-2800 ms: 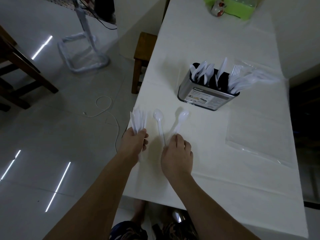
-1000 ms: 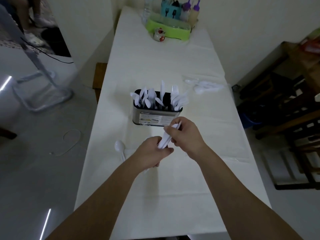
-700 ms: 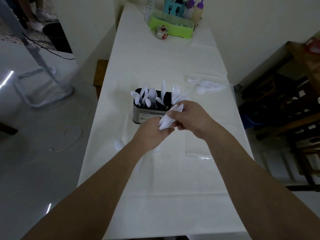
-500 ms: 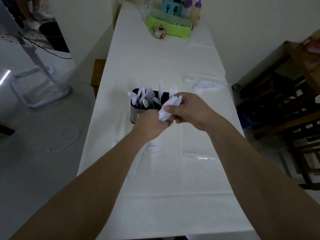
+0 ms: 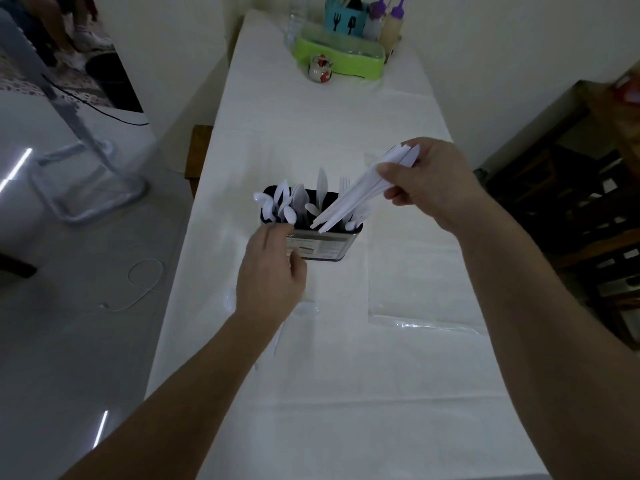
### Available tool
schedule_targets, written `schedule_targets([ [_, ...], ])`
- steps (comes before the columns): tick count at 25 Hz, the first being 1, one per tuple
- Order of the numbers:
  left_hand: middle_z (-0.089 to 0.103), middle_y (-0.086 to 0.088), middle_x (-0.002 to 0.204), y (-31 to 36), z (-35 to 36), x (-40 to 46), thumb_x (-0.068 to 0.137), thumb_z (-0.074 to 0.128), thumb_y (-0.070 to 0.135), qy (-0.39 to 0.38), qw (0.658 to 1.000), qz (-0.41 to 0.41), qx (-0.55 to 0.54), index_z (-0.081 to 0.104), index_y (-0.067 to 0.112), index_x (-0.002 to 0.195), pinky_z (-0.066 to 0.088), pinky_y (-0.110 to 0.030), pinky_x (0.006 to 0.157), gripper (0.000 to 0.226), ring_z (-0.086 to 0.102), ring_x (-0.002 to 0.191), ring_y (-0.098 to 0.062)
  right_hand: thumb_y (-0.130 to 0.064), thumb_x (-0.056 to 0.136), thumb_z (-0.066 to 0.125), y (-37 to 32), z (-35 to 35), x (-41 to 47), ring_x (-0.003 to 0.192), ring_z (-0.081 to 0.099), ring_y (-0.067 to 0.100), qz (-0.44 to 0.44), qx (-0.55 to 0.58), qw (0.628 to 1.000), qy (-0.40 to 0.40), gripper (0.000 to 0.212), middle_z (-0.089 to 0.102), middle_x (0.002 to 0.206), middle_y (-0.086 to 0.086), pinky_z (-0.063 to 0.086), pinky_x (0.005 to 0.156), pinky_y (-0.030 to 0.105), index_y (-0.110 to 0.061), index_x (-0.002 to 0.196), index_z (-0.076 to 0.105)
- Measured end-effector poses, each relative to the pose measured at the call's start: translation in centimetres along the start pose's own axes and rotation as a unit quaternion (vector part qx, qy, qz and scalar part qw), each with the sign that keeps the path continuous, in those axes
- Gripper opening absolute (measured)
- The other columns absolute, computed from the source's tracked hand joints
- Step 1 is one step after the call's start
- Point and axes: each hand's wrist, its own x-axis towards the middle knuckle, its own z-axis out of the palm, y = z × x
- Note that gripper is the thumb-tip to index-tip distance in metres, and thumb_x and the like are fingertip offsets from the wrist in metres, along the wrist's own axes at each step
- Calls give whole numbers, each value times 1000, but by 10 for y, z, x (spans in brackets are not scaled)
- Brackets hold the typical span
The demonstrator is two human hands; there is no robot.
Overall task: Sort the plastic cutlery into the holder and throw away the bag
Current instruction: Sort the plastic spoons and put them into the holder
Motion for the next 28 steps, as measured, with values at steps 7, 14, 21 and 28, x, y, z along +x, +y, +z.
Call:
schedule_targets([
  [7,53,-16,142,-18,18,-2,85,35,20,-126,974,103,160,51,1,138,37,-44,113,58,46,133,-33,-14,92,68,2,18,15,54,67,11,4,-60,998,11,12,67,72,5,54,50,20,-11,102,62],
  [14,55,-20,138,-11,17,-1,80,57,12,-132,971,102,172,53,-3,134,40,-50,110,56,46,134,-37,-17,92,67,10,17,27,51,66,7,13,-110,993,26,19,66,71,4,59,53,25,-6,106,61],
  [21,56,-21,135,-8,16,2,77,62,8,-144,971,96,163,55,-4,132,42,-48,108,57,48,131,-38,-22,91,67,25,54,29,73,73,26,2,-182,983,-5,22,72,86,11,59,80,41,-10,108,62],
  [28,55,-19,137,-15,15,3,79,48,8,-147,971,106,157,53,-5,134,41,-44,110,57,47,132,-36,-21,95,59,33,87,29,104,62,30,-14,-304,950,-72,25,68,110,13,46,89,33,-2,110,64],
])
